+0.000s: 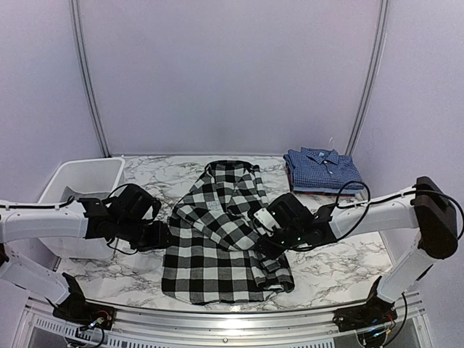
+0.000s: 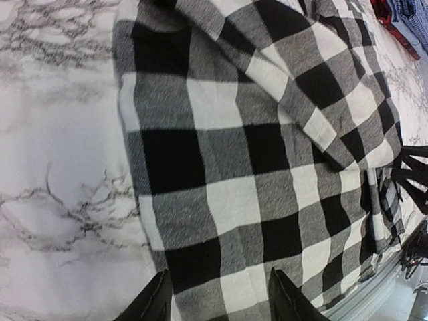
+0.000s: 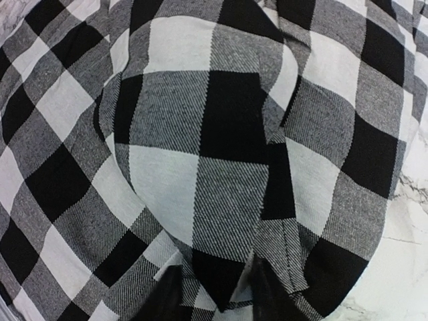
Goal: Fold and stack the long sleeve shirts
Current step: Pick up the sleeve from the center of the board, then pick up the 1/3-folded shirt from the center of the board.
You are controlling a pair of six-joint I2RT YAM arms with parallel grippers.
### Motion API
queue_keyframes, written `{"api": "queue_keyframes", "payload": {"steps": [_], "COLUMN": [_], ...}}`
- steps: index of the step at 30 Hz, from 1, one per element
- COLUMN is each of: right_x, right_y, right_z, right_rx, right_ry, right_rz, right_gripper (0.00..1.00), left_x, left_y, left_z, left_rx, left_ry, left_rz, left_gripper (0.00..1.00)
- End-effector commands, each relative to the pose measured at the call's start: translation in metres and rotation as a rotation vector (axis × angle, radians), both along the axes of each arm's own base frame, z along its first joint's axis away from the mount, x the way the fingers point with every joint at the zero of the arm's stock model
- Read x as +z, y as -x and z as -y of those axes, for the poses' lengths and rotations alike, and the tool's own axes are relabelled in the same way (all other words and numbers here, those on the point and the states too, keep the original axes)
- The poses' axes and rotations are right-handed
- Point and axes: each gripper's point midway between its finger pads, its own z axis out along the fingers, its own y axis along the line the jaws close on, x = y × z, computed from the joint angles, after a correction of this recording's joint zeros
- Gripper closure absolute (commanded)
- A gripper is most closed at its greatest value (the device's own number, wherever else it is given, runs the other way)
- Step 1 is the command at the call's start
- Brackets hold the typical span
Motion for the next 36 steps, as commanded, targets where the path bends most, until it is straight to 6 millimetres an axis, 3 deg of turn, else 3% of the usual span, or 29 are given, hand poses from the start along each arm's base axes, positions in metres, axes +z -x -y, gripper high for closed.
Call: {"api": "queue_keyframes", "payload": {"steps": [1, 3, 5, 9, 14, 22, 30, 36], "right_x": [0.025, 0.033, 0.044, 0.079, 0.129, 0.226, 0.278, 0.322], "right_y": [-0.013, -0.017, -0.022, -0.036, -0.058, -0.114, -0.161, -0.181], "right_z": [-0.015, -0.017, -0.019, -0.031, -0.045, -0.076, -0.102, -0.122], "right_rx": [-0.021, -0.037, -0.050, -0.071, -0.094, -0.096, -0.061, -0.028], "right_ry": [-0.045, -0.052, -0.068, -0.115, -0.186, -0.314, -0.399, -0.453], "right_rz": [0.048, 0.058, 0.072, 0.122, 0.183, 0.367, 0.525, 0.631], "right_gripper": [0.81, 0.94, 1.00, 1.00, 1.00, 1.00, 1.00, 1.00], "left_x": [-0.021, -0.029, -0.034, -0.038, -0.042, -0.059, -0.064, -0.069], "left_y": [0.044, 0.062, 0.076, 0.093, 0.096, 0.102, 0.108, 0.110], "left_z": [-0.024, -0.029, -0.029, -0.028, -0.023, -0.020, -0.012, -0.010], "left_rx": [0.046, 0.054, 0.046, 0.036, 0.033, 0.036, 0.013, 0.009], "left_ry": [-0.025, -0.014, -0.002, 0.004, -0.007, -0.081, -0.107, -0.126], "left_rz": [-0.127, -0.166, -0.189, -0.204, -0.206, -0.238, -0.264, -0.267], "left_gripper": [0.49, 0.49, 0.50, 0.49, 0.50, 0.59, 0.65, 0.75]}}
